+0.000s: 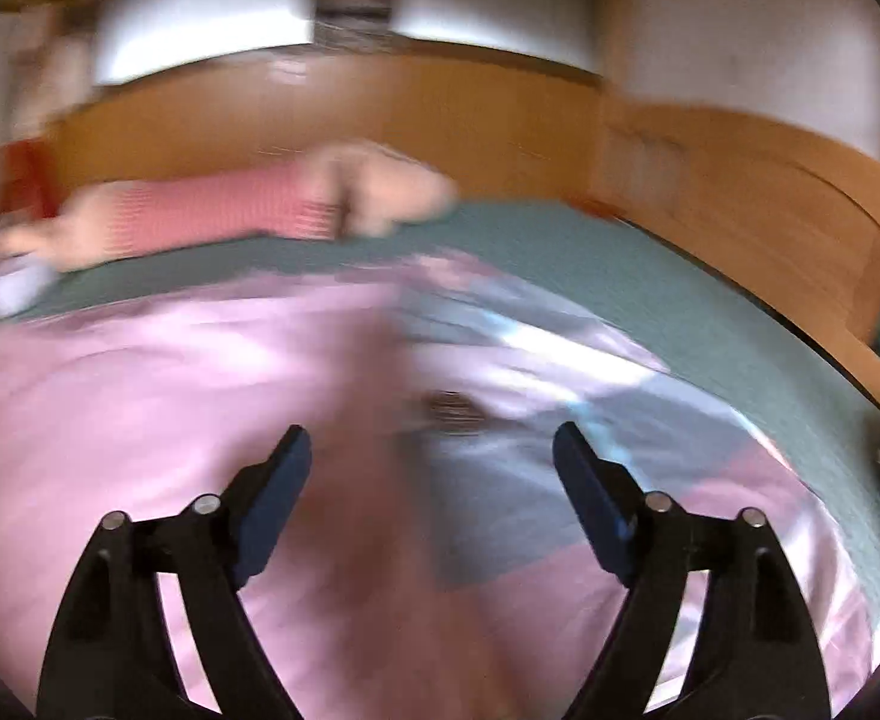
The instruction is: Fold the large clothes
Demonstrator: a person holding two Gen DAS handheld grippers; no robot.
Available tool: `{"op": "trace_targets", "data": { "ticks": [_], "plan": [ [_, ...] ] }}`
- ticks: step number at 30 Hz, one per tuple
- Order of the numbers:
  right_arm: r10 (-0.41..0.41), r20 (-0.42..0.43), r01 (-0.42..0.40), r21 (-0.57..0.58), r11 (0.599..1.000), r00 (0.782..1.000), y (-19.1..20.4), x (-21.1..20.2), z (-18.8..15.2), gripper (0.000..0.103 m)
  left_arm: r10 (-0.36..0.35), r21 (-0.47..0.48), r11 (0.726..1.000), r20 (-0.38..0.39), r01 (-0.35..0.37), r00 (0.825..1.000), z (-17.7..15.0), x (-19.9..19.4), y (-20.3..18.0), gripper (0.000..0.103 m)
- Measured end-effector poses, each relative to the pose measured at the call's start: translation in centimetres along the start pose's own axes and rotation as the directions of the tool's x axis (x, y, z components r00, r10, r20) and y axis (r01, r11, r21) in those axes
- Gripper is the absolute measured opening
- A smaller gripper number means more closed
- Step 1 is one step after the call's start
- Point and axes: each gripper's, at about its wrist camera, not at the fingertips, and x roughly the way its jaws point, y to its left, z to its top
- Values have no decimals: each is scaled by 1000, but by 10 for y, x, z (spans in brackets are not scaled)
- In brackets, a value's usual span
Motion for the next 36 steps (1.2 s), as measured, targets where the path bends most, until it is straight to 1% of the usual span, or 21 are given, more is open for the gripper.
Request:
{"op": "trace_targets", "data": {
  "ticks": [1, 2, 4, 5, 6, 7, 9, 11, 12, 14, 15, 17, 20, 22, 24, 27, 29, 30, 32, 34, 36],
  "plan": [
    [36, -33, -37, -22, 999, 999, 9, 2, -6, 90, 0, 16, 1000, -10, 0, 1000, -2, 2, -5, 98],
    [52, -84, -55, -37, 998, 995, 18, 10, -14, 90, 2, 26, 1000, -23, -1, 1000, -4, 6, -7, 98],
    [35, -182, -41, -28, 999, 983, 19, 33, -28, 90, 19, 38, 999, -33, -18, 999, -8, 11, -10, 98],
    [56, -203, -55, 14, 998, 978, 13, 40, -33, 92, 17, 41, 999, -35, -16, 999, -9, 11, -11, 98],
    [71, -210, -61, 52, 997, 975, 5, 43, -36, 97, 15, 42, 999, -36, -13, 999, -8, 10, -11, 98],
    [86, -225, -65, 103, 993, 971, -4, 45, -38, 98, 12, 39, 999, -38, -11, 999, -8, 10, -11, 98],
    [89, -236, -55, 146, 988, 968, -10, 48, -36, 98, 8, 33, 999, -40, -6, 999, -7, 10, -10, 98],
    [72, -217, -37, 159, 986, 974, -11, 38, -34, 98, 8, 30, 1000, -40, -7, 999, -8, 9, -10, 98],
    [66, -194, -35, 162, 986, 979, -9, 27, -32, 98, 13, 29, 1000, -39, -11, 999, -7, 8, -10, 98],
    [90, -153, -65, 162, 985, 984, -4, 11, -30, 98, 14, 28, 1000, -43, -13, 999, -5, 4, -12, 98],
    [101, -125, -81, 157, 984, 987, -2, -4, -29, 98, 3, 25, 1000, -39, -2, 999, -3, 0, -14, 98],
    [121, -66, -112, 130, 985, 990, 9, -36, -26, 98, -19, 22, 1000, -10, 19, 1000, 1, -15, -21, 98],
    [144, -4, -143, 87, 986, 990, 24, -69, -22, 98, -46, 56, 998, 43, 43, 998, 0, -44, -37, 98],
    [142, 47, -145, 48, 988, 989, 36, -96, -27, 98, -57, 79, 996, 60, 52, 997, -5, -64, -48, 98],
    [127, 85, -129, 20, 991, 988, 40, -116, -32, 98, -89, 92, 992, 71, 82, 994, -11, -88, -57, 98],
    [122, 114, -125, 13, 992, 986, 44, -137, -35, 99, -109, 120, 988, 115, 95, 987, -12, -119, -68, 101],
    [133, 128, -136, 16, 991, 983, 45, -144, -34, 102, -90, 150, 987, 176, 64, 980, -16, -143, -74, 101],
    [125, 130, -128, 11, 992, 984, 48, -150, -33, 102, -82, 165, 985, 213, 47, 974, -19, -154, -77, 101],
    [92, 134, -93, -1, 996, 987, 55, -157, -32, 102, -86, 175, 984, 246, 43, 965, -22, -166, -78, 101],
    [90, 138, -91, -3, 996, 986, 60, -163, -31, 102, -101, 179, 982, 246, 57, 964, -26, -174, -81, 101],
    [109, 134, -109, -8, 994, 985, 65, -166, -31, 102, -92, 173, 983, 233, 52, 968, -29, -175, -84, 101]
  ]
}}
